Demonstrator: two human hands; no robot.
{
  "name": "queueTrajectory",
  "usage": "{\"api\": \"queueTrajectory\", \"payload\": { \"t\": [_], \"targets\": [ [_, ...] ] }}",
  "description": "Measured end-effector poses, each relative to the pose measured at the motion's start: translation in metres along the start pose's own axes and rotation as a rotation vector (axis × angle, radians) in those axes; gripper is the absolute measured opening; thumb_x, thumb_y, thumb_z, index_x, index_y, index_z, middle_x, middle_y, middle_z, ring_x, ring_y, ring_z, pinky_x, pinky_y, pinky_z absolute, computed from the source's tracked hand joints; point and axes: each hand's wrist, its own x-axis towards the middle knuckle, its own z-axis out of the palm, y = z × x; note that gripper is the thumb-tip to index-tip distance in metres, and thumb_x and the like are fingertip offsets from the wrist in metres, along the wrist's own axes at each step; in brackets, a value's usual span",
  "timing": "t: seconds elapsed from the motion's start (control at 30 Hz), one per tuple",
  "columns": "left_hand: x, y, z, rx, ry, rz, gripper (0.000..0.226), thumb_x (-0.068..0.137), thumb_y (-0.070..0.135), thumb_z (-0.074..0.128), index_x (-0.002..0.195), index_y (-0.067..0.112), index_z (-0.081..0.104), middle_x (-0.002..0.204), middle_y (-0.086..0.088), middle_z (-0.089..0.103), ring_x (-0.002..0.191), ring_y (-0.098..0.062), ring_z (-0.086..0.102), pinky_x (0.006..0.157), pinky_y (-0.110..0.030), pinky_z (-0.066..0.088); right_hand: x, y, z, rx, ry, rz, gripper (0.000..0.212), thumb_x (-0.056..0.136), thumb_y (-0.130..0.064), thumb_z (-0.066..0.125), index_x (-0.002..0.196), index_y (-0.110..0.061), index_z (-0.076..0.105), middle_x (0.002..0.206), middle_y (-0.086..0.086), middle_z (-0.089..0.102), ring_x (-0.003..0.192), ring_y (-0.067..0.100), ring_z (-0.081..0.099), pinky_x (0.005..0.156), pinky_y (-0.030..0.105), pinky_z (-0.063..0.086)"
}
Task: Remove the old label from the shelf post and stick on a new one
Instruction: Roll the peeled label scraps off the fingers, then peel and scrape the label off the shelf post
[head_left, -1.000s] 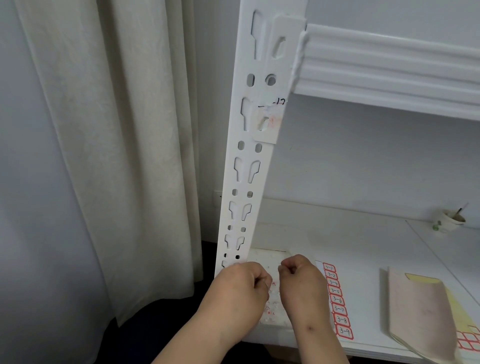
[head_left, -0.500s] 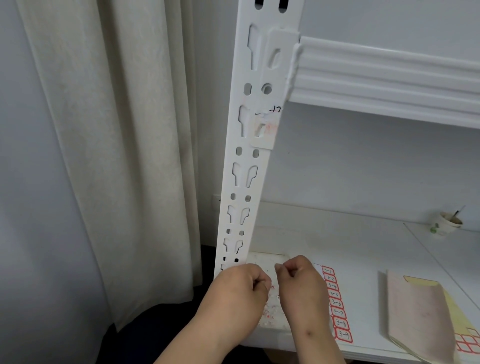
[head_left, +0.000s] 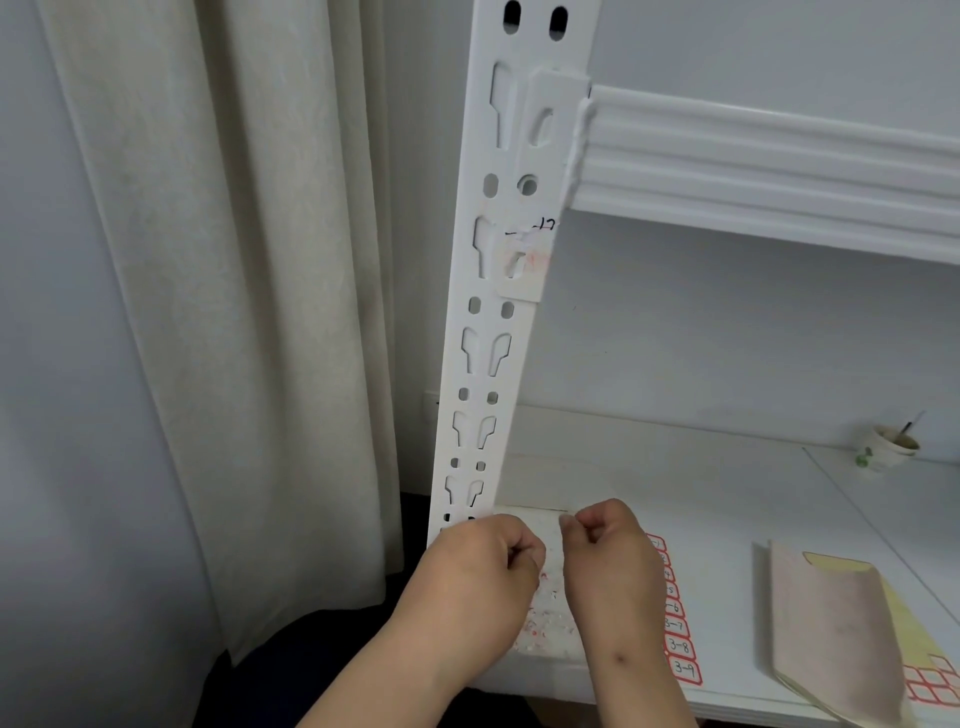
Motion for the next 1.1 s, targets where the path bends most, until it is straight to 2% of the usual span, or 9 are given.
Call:
{"api": "queueTrajectory", "payload": {
  "t": [0.1, 0.17, 0.27, 0.5, 0.6, 0.73, 0.87, 0.97, 1.1],
  "targets": [
    [-0.001, 0.005, -0.004, -0.001, 0.004, 0.018, 0.017, 0.095, 0.024, 0.057, 0.083, 0.024, 0.068, 0.084, 0.003, 0.074, 0.057, -0.002, 0.053, 0.061, -0.022, 0.051, -0.002, -0.01, -0.006, 0.074, 0.005, -0.033, 0.019, 0.094, -0.029, 0.057, 0.078, -0.019, 0.056, 0.064, -0.003, 0.061, 0.058, 0.01, 0.056, 0.048, 0.023, 0.036],
    [-0.003, 0.012, -0.009, -0.014, 0.04, 0.045, 0.017, 0.094, 0.029, 0.062, 0.078, 0.024, 0.067, 0.077, 0.003, 0.072, 0.056, -0.004, 0.052, 0.063, -0.027, 0.052, -0.003, -0.02, -0.012, 0.169, 0.005, -0.05, 0.022, 0.094, -0.031, 0.056, 0.075, -0.019, 0.057, 0.064, -0.002, 0.063, 0.062, 0.015, 0.06, 0.054, 0.027, 0.045],
    [-0.008, 0.029, -0.022, -0.084, 0.174, 0.13, 0.02, 0.091, 0.028, 0.067, 0.071, 0.026, 0.064, 0.06, 0.011, 0.062, 0.049, -0.002, 0.047, 0.051, -0.018, 0.042, -0.006, -0.044, -0.026, 0.302, 0.017, -0.096, 0.025, 0.093, -0.032, 0.055, 0.071, -0.022, 0.058, 0.066, 0.001, 0.065, 0.068, 0.023, 0.065, 0.064, 0.034, 0.051],
    [-0.022, 0.073, -0.061, -0.373, 0.529, 0.433, 0.02, 0.088, 0.021, 0.07, 0.073, 0.025, 0.058, 0.061, 0.013, 0.058, 0.052, 0.001, 0.048, 0.049, -0.011, 0.04, -0.028, -0.115, -0.075, 0.563, 0.13, -0.373, 0.019, 0.09, -0.035, 0.058, 0.072, -0.028, 0.06, 0.075, -0.007, 0.067, 0.064, 0.009, 0.063, 0.054, 0.013, 0.046],
    [-0.021, 0.083, -0.072, -0.361, 0.634, 0.545, 0.019, 0.092, 0.024, 0.065, 0.075, 0.028, 0.056, 0.069, 0.007, 0.058, 0.059, 0.001, 0.05, 0.053, -0.011, 0.041, -0.033, -0.131, -0.083, 0.565, 0.18, -0.498, 0.011, 0.089, -0.033, 0.06, 0.079, -0.03, 0.062, 0.074, -0.013, 0.066, 0.073, 0.003, 0.063, 0.061, 0.007, 0.044],
    [-0.014, 0.094, -0.08, -0.287, 0.776, 0.578, 0.011, 0.09, 0.028, 0.057, 0.089, 0.038, 0.053, 0.088, 0.02, 0.059, 0.081, 0.0, 0.057, 0.071, -0.009, 0.043, -0.03, -0.147, -0.08, 0.567, 0.231, -0.557, 0.006, 0.086, -0.033, 0.06, 0.089, -0.028, 0.063, 0.082, -0.011, 0.064, 0.078, 0.005, 0.061, 0.066, 0.008, 0.044],
    [-0.003, 0.101, -0.086, -0.231, 0.895, 0.589, 0.036, 0.087, 0.024, 0.062, 0.116, 0.035, 0.043, 0.115, 0.022, 0.044, 0.11, 0.004, 0.048, 0.095, -0.008, 0.038, -0.024, -0.16, -0.076, 0.535, 0.315, -0.585, 0.015, 0.084, -0.035, 0.059, 0.094, -0.024, 0.061, 0.092, -0.011, 0.064, 0.088, 0.005, 0.061, 0.075, 0.008, 0.043],
    [0.003, 0.107, -0.09, -0.223, 0.868, 0.594, 0.048, 0.09, 0.016, 0.066, 0.127, 0.032, 0.039, 0.128, 0.016, 0.042, 0.125, 0.0, 0.044, 0.106, -0.014, 0.035, -0.022, -0.171, -0.074, 0.5, 0.378, -0.601, 0.015, 0.084, -0.034, 0.059, 0.095, -0.024, 0.059, 0.092, -0.012, 0.062, 0.089, 0.003, 0.059, 0.076, 0.005, 0.04],
    [0.008, 0.117, -0.098, -0.332, 0.687, 0.543, 0.052, 0.097, 0.013, 0.059, 0.141, 0.033, 0.039, 0.138, 0.016, 0.052, 0.122, 0.008, 0.05, 0.094, -0.002, 0.039, -0.018, -0.181, -0.074, 0.479, 0.396, -0.593, 0.015, 0.084, -0.032, 0.062, 0.096, -0.024, 0.057, 0.091, -0.014, 0.064, 0.089, 0.004, 0.062, 0.076, 0.014, 0.046]
  ]
}}
